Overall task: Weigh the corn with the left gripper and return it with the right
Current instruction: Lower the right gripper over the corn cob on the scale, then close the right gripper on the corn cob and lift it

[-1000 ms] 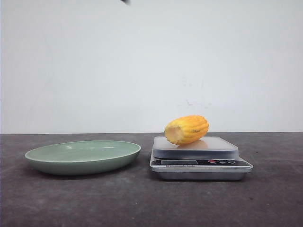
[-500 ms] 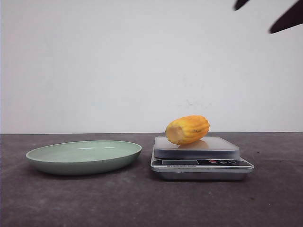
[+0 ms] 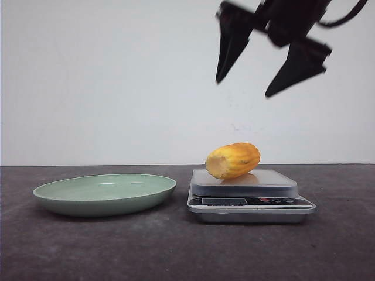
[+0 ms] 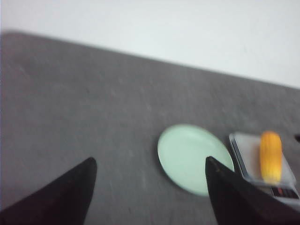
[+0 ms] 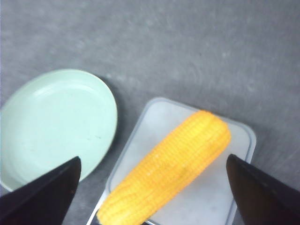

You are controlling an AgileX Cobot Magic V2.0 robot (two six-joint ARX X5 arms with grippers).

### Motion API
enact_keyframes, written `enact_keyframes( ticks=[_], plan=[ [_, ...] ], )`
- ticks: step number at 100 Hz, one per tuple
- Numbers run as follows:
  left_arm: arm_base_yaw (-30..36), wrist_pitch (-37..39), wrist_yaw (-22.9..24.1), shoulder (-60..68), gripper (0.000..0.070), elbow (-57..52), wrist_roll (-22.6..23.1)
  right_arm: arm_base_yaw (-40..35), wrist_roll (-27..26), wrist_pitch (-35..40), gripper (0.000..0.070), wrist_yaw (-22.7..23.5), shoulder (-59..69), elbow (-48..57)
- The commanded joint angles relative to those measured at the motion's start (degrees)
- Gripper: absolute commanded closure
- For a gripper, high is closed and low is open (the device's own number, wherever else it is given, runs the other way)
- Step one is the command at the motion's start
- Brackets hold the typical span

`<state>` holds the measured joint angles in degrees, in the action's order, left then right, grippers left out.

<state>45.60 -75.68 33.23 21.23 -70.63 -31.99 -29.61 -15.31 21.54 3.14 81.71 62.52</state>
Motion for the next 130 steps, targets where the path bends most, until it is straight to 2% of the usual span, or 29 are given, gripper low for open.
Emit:
enact_keyframes(
  ticks=[1,24,55,60,65,72,81,86,102,116,123,130],
  plan=[
    [0.4,0.5,-1.4,-0.9,0.026,3.2,-3.6,-0.3,-1.7,-1.2,0.0071,-0.5,2.4,1.1],
    [0.4,2.6,-3.3,-2.2,0.026,11.9,-4.7,-0.4,-3.8,-3.2,0.0071,-1.3,8.7,1.1],
    [0.4,5.1,-2.6,-2.2,0.0261,12.5,-2.1,-2.1,-6.6,-2.5,0.0082,-1.8,13.8,1.1],
    [0.4,5.2,-2.6,-2.2,0.0261,12.5,-1.7,-2.6,-6.6,-2.5,0.0121,-2.8,13.9,1.1],
    [0.4,5.1,-2.1,-2.2,0.0261,12.5,-1.5,-3.4,-6.6,-2.7,0.0207,-4.0,13.9,1.1],
    [0.4,5.1,-1.7,-2.2,0.0261,12.5,-1.1,-4.1,-6.5,-3.2,0.0358,-4.9,13.9,1.2],
    [0.4,5.1,-1.6,-2.2,0.0261,12.5,-1.0,-4.1,-6.5,-3.3,0.0605,-4.9,13.9,1.1],
    [0.4,5.0,-1.6,-2.2,0.0261,12.5,-1.0,-4.1,-6.4,-3.4,0.0694,-4.9,13.9,1.2],
    [0.4,5.0,-1.6,-2.2,0.0261,12.5,-0.4,-4.1,-6.2,-3.5,0.07,-6.6,13.7,1.2],
    [0.4,5.0,-1.6,-2.2,0.0261,12.5,-0.4,-4.9,-4.7,-3.4,0.07,-6.3,10.4,1.4],
    [0.4,5.0,-1.6,-2.2,0.0261,12.5,-0.4,-6.3,-4.1,-3.5,0.07,-5.4,8.5,2.4],
    [0.4,5.0,-1.6,-2.2,0.0261,12.5,-0.5,-8.1,-3.9,-2.6,0.07,-2.2,8.0,4.9]
  ],
)
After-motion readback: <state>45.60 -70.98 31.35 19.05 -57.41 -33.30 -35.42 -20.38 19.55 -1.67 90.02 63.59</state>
